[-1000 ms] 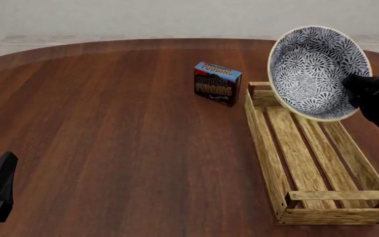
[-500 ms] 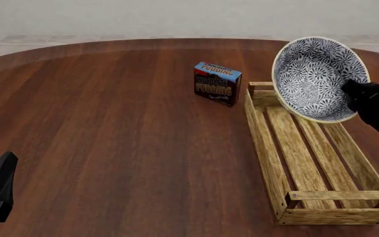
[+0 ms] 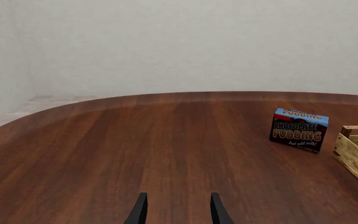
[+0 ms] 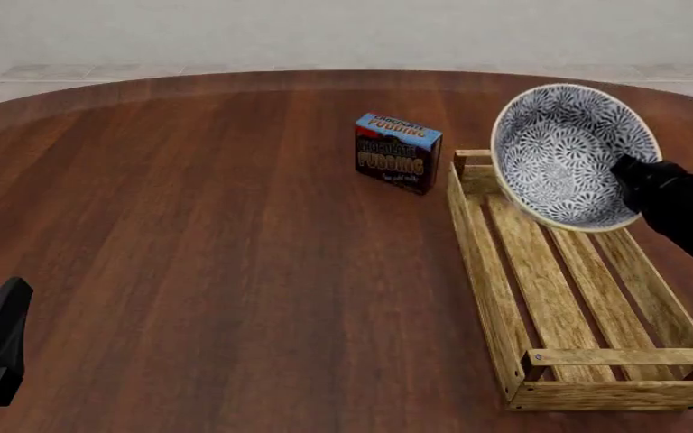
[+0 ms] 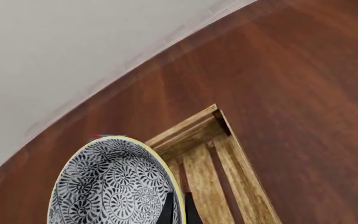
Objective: Pick up the bowl on the left and put it in the tray.
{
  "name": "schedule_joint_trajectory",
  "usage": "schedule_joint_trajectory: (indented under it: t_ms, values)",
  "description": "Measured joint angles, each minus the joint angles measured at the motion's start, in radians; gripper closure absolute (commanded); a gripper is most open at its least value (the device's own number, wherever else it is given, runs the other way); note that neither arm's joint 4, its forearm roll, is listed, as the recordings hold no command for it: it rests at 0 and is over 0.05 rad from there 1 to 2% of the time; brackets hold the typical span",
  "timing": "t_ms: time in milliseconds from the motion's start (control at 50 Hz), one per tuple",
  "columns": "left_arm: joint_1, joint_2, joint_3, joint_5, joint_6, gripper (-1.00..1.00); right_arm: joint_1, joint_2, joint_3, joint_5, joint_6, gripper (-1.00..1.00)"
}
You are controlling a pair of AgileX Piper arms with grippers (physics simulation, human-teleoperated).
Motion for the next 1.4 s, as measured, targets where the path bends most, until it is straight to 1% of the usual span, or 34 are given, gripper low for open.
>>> schedule_joint_trajectory:
  t_ms: [580,1400]
  values:
    - [0.0,0.0,0.0,0.0,0.0,-1.0,-0.03,0.087,-0.006,-0.031,-0.018,1.0]
    - [0.0,0.0,0.0,0.0,0.0,-1.0,-0.046,0.285,-0.013,-0.14,-0.018,1.0]
